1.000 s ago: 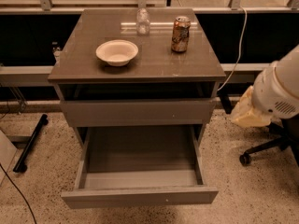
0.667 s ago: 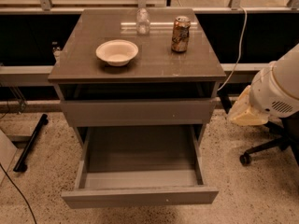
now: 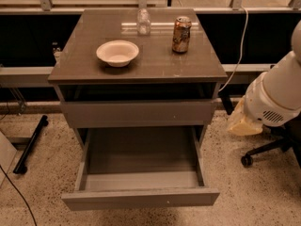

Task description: Close middle drawer

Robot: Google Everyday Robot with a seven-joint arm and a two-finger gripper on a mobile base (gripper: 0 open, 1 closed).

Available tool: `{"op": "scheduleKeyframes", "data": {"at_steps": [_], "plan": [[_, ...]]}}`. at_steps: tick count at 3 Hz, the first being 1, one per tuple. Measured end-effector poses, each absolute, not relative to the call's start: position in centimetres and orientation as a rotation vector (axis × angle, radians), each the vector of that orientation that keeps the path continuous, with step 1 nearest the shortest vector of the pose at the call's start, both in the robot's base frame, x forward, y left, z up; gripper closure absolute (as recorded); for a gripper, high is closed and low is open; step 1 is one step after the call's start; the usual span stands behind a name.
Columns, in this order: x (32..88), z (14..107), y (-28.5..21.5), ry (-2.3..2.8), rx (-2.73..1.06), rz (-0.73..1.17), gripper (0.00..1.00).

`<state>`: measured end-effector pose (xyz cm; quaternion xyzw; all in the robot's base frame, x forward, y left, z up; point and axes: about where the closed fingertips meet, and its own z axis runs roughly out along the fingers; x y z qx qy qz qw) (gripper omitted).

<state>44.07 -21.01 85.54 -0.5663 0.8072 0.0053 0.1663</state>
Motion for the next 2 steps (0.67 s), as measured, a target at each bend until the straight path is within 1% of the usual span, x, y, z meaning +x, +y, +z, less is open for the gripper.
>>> {"op": "scheduleKeyframes", "data": {"at_steps": [2], "plan": [[43.0,74.9,-20.3,2.406,-1.508,0.132,1.00]]}}
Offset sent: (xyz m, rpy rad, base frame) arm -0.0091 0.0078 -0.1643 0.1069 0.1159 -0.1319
